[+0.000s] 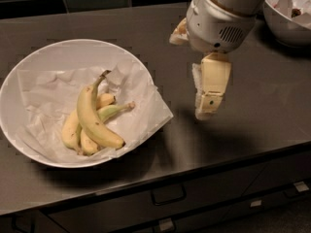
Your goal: Pick banana from white bowl
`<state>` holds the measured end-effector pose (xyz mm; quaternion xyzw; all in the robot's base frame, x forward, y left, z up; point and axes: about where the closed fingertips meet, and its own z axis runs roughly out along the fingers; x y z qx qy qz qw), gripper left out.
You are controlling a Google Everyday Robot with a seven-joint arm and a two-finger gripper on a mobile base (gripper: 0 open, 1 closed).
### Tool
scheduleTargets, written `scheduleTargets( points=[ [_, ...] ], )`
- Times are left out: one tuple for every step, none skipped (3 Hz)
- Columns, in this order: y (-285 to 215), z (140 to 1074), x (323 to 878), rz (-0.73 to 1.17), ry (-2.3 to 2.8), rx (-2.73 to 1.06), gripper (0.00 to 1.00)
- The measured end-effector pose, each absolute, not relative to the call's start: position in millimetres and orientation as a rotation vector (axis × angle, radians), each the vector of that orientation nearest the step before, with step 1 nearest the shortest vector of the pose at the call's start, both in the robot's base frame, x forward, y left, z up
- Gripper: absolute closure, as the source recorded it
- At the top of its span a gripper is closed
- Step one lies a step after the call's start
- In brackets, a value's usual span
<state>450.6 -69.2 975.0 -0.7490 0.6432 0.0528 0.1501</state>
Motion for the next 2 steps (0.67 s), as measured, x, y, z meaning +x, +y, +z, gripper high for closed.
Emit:
scheduleTargets(
  points=[
    [-68.9, 983.0, 445.2, 0.140, 1.778, -2.219, 0.00],
    [-68.9, 983.0, 445.3, 0.140, 1.777, -2.219, 0.00]
  ],
)
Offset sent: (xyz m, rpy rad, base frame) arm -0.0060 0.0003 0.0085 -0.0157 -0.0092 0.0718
